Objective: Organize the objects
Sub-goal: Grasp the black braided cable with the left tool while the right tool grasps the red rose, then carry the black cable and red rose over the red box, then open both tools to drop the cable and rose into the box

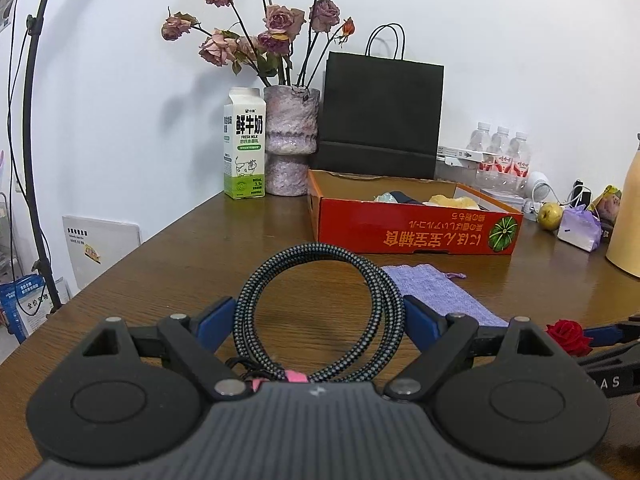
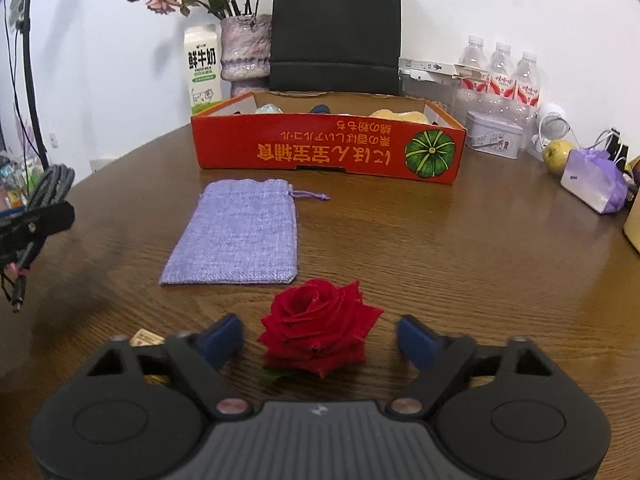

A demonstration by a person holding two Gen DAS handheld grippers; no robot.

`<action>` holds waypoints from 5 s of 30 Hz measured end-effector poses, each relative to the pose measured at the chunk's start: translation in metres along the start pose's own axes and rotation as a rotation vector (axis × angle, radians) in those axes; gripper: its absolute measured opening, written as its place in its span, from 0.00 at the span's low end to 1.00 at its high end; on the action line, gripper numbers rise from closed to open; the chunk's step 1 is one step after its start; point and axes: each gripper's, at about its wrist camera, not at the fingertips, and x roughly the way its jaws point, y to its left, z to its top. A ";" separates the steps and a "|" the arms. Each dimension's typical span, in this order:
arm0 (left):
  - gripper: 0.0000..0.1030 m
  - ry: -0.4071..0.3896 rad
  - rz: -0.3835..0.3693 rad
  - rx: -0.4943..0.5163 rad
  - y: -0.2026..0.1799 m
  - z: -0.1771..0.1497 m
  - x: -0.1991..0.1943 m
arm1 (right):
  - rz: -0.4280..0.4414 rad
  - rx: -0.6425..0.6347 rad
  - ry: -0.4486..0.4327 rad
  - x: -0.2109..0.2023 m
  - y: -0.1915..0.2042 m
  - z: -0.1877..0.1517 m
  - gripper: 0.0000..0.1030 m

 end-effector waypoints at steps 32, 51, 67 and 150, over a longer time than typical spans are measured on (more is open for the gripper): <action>0.86 0.019 0.057 0.017 -0.004 0.000 0.002 | -0.032 -0.062 -0.267 -0.041 0.014 -0.008 0.36; 0.86 -0.008 0.043 0.039 -0.033 0.022 -0.004 | -0.006 -0.036 -0.327 -0.050 0.006 0.010 0.35; 0.86 -0.041 0.007 0.040 -0.066 0.066 0.022 | -0.009 -0.061 -0.390 -0.041 0.003 0.059 0.35; 0.86 -0.017 0.074 -0.016 -0.080 0.161 0.250 | -0.052 -0.006 -0.313 0.164 -0.055 0.211 0.36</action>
